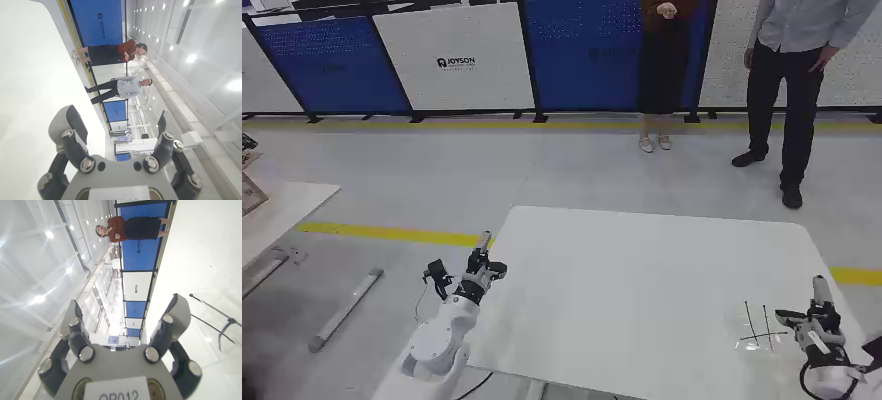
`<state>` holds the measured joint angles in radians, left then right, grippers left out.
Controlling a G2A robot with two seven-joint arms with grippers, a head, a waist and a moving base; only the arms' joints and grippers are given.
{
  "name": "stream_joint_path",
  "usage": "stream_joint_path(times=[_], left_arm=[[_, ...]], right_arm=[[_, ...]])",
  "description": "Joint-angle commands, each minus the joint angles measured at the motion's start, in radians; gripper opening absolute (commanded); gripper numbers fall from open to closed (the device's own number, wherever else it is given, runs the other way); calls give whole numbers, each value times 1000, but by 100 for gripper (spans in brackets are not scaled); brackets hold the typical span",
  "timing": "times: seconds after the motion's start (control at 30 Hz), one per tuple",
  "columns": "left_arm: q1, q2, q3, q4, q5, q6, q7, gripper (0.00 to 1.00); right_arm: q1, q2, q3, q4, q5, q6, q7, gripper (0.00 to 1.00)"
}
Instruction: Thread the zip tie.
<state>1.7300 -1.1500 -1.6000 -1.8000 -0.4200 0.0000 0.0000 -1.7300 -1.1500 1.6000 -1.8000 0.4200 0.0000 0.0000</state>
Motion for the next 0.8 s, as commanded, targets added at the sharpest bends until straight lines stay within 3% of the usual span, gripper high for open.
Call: stream_joint_path(times=[0.0,0.03,0.27,0.43,0.53,0.77], left_arm=[[0,0,0,0,0,0,0,78],[0,0,0,0,0,0,0,100],[0,0,0,0,0,0,0,100],[0,0,0,0,0,0,0,100],[0,0,0,0,0,0,0,100],[0,0,0,0,0,0,0,100]], right_arm=[[0,0,0,0,0,0,0,100],[1,0,1,-1,-2,-1,4,100],[-31,8,78,-24,4,-19,156,100],[-90,24,200,-40,24,-23,364,100],[-99,36,251,-21,11,2,511,100],[-99,36,251,-21,11,2,511,100]])
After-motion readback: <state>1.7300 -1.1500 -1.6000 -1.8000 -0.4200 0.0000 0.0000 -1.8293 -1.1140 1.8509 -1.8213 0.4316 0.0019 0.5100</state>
